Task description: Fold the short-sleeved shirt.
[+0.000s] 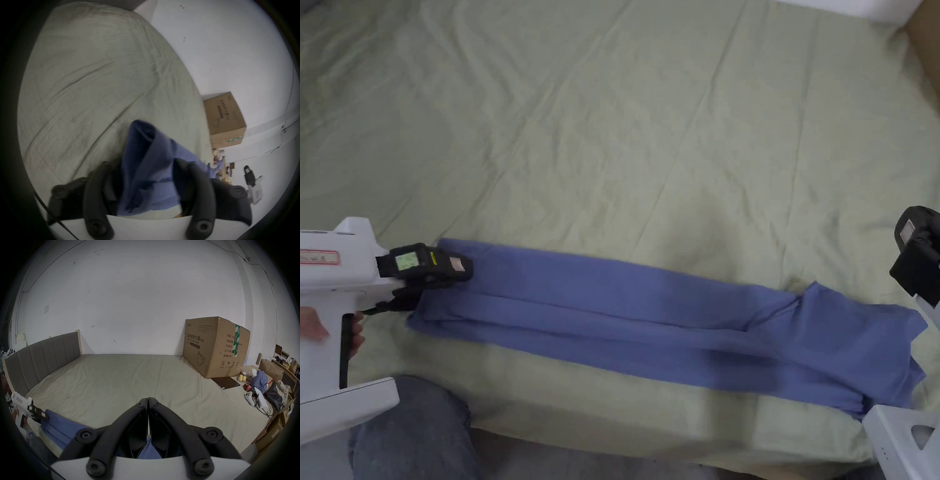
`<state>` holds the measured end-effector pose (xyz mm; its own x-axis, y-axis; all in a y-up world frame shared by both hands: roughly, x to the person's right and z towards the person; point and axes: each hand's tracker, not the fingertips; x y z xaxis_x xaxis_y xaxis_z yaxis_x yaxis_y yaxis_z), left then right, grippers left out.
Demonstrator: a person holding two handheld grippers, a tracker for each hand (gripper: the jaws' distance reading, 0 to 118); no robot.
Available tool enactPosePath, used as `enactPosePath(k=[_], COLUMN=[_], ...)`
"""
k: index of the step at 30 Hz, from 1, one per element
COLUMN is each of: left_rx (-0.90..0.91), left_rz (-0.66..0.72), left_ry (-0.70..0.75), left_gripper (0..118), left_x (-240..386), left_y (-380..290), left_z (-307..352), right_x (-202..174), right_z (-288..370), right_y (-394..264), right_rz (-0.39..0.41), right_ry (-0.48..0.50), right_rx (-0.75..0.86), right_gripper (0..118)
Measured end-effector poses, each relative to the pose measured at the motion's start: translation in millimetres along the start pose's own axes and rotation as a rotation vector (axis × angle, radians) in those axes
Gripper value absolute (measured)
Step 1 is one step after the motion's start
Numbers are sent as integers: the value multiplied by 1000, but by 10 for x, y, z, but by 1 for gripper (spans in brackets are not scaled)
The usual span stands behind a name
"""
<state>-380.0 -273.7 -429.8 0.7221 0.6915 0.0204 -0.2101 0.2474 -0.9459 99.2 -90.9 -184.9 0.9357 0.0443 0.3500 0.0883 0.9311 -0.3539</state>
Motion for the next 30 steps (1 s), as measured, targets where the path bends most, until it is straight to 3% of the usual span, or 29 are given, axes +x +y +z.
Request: enactPosePath(k=[3,4,5,8,11,18,20,25,30], left_rx=[6,1,-7,13,62,159,170,113,0], left_rz=[-48,-48,-57,-89,-228,-472,-531,-585,-594], left_ry=[37,46,76,210,321,355,337,136,29], left_gripper=[34,13,6,4,4,4,4,4,4], left_x=[49,86,123,289,633,1578,1854,2493,2974], left_y=[-8,-7,-13,-38,-123,-428,-543,-776,-1009], left_z=[-51,-61,-82,-119,-14,492,554,467,-76], right_x=[26,35,53,76,117,286,326,445,624], right_z=[25,33,50,68,120,273,307,462,585], right_y=[-33,-44,-56,-88,-99,-78,-84,-126,-199], right_rz=[-9,-12,-14,-22,-27,-72,-75,-109,-136], right_ry=[-5,-6,-6,-4,2,15,19,13,-15], right_rx=[-8,-10,-14,-21,-17,25,30,51,45], right_gripper=[0,0,0,0,0,0,0,0,0])
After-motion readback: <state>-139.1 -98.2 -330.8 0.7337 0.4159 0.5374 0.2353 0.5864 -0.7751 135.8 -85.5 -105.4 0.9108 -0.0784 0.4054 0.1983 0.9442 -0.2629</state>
